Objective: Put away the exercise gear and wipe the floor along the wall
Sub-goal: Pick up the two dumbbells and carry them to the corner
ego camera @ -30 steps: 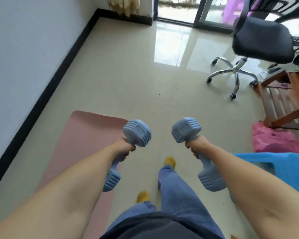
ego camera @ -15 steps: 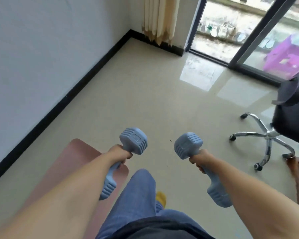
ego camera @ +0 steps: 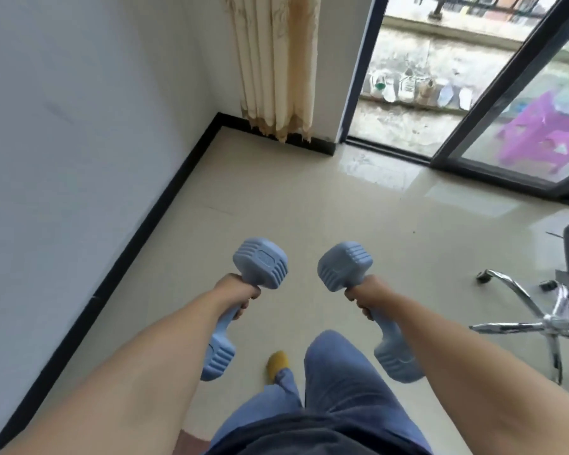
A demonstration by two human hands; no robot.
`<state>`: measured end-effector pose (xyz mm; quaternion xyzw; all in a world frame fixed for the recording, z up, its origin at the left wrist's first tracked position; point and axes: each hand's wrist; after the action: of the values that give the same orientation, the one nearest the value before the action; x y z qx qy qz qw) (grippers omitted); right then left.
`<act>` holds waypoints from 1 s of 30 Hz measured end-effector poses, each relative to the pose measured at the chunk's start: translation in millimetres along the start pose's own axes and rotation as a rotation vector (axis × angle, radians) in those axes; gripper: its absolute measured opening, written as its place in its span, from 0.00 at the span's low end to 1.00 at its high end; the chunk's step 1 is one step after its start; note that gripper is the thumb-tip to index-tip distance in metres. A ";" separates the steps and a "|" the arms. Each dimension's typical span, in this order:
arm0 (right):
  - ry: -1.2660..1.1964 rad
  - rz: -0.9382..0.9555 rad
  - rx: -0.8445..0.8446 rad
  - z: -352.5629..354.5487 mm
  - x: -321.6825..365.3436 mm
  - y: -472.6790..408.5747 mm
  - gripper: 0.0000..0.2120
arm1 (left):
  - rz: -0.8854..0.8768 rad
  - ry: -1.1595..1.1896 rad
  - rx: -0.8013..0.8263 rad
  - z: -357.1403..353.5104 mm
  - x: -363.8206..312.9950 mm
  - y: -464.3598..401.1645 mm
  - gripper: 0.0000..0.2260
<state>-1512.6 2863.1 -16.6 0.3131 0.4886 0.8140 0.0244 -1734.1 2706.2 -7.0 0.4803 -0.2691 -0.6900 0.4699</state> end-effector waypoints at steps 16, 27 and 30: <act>-0.034 -0.079 -0.086 168.1 269.7 -256.8 0.04 | -0.021 -0.117 -0.048 158.3 -310.8 -257.4 0.04; -0.309 -0.199 -0.153 222.7 378.6 -439.5 0.05 | 0.012 -0.225 0.013 216.2 -440.9 -469.1 0.10; -0.369 -0.239 -0.187 228.6 389.5 -521.2 0.06 | 0.019 -0.280 0.032 204.6 -474.2 -552.2 0.10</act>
<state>-1842.1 3447.8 -175.3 0.3929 0.4320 0.7761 0.2381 -2090.8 3348.3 -186.4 0.3842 -0.3478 -0.7413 0.4265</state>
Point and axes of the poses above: each hand's wrist, its own y-axis away from the middle knuckle, its own z-axis out of the back of the hand, x = y × z, and after that the axes turned 7 degrees about -y, right-handed
